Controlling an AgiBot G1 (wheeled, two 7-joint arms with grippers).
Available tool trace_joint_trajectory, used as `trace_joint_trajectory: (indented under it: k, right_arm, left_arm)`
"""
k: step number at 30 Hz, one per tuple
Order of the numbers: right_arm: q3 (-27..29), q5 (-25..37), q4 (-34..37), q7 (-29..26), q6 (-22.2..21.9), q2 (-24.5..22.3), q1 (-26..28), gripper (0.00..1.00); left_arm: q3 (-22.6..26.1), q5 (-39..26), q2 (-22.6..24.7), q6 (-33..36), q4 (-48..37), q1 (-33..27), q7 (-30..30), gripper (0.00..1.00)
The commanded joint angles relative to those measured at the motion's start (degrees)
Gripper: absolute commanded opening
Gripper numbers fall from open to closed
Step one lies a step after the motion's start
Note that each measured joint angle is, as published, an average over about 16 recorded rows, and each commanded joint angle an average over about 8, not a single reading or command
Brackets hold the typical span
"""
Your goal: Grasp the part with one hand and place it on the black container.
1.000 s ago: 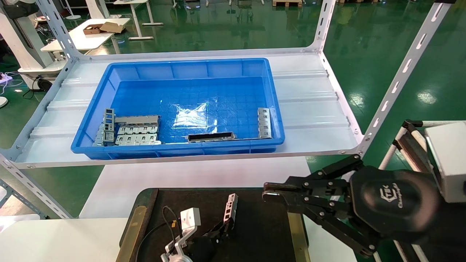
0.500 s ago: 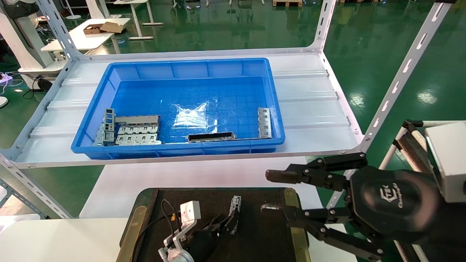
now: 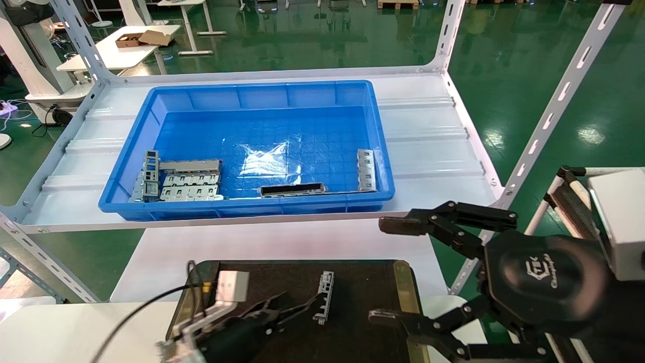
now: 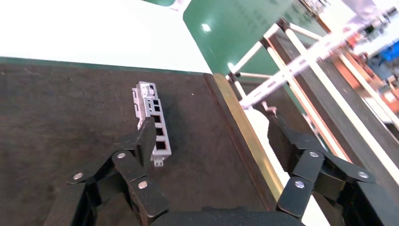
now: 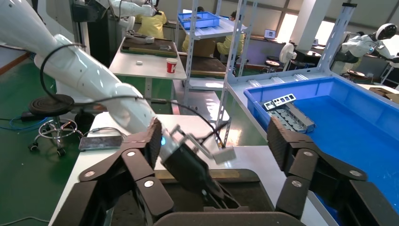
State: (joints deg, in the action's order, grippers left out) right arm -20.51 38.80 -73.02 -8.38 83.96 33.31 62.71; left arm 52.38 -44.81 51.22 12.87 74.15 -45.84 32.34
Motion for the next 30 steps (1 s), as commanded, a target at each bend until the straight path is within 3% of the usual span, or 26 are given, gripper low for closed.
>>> trace_joint_trajectory:
  k: [1, 14, 23, 30]
  right_arm:
    - [0.0, 0.0, 0.0, 0.0, 0.0, 0.0, 0.0, 1.0]
    - [0.0, 0.0, 0.0, 0.0, 0.0, 0.0, 0.0, 1.0]
    - [0.0, 0.0, 0.0, 0.0, 0.0, 0.0, 0.0, 1.0]
    - [0.0, 0.0, 0.0, 0.0, 0.0, 0.0, 0.0, 1.0]
  left_arm:
    - [-1.3, 0.1, -2.7, 2.8, 1.8, 0.6, -0.6, 1.0]
    - [-12.1, 7.1, -13.5, 26.9, 0.0, 5.1, -14.4, 1.0]
    - [-15.1, 10.8, -17.5, 41.3, -4.7, 5.9, -21.0, 1.0]
    - [-15.7, 11.3, -18.4, 45.8, -7.7, 4.9, -22.4, 1.0]
